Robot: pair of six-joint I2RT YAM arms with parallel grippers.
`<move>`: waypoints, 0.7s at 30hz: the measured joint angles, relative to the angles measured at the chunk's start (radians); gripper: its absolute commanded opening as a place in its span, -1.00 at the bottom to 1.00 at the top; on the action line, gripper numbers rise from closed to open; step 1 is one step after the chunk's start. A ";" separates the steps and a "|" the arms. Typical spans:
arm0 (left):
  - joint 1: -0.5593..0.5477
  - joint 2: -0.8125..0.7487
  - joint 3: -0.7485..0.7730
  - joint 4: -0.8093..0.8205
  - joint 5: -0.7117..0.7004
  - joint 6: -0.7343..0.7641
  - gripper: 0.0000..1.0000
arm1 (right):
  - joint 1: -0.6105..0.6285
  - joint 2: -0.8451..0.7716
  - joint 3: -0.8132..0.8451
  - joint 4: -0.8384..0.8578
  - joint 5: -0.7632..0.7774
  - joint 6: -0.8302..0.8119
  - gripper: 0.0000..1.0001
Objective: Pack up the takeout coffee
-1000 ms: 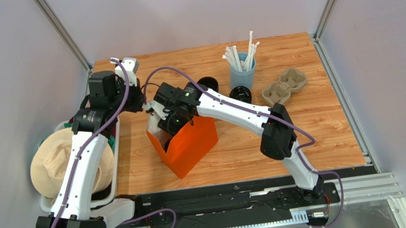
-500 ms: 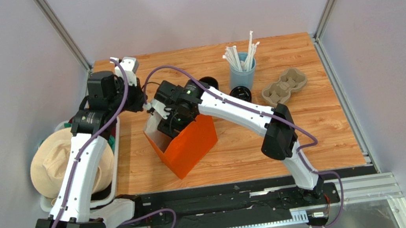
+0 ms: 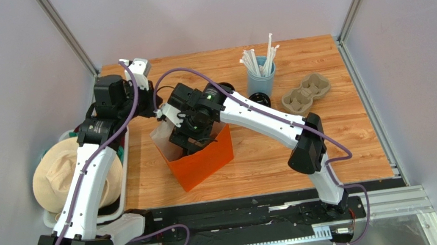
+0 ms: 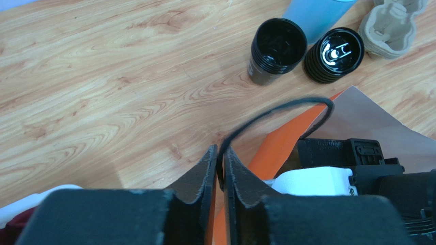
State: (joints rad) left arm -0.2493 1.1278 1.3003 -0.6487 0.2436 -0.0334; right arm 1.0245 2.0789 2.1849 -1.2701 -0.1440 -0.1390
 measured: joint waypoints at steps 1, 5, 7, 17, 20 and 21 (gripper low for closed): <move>0.000 -0.001 0.000 0.001 0.006 -0.002 -0.58 | 0.000 -0.005 0.000 -0.003 0.001 0.000 0.60; -0.002 -0.002 0.000 0.004 0.013 -0.006 -0.46 | -0.002 -0.020 0.000 -0.005 0.002 -0.002 0.61; -0.002 -0.002 0.000 0.003 0.013 -0.006 -0.38 | -0.004 -0.028 0.000 -0.006 0.001 -0.003 0.66; -0.005 -0.001 0.000 0.006 0.013 -0.007 -0.13 | -0.008 -0.191 0.006 0.026 -0.069 -0.078 0.80; -0.005 -0.001 0.000 0.007 0.011 -0.006 0.01 | -0.008 -0.228 0.011 0.033 -0.095 -0.096 0.80; -0.005 -0.001 0.000 0.007 0.011 -0.007 0.04 | -0.008 -0.238 0.013 0.033 -0.103 -0.101 0.80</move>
State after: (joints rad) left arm -0.2539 1.1267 1.3003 -0.6418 0.2546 -0.0402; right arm 1.0168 1.8412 2.1983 -1.2369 -0.2470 -0.2401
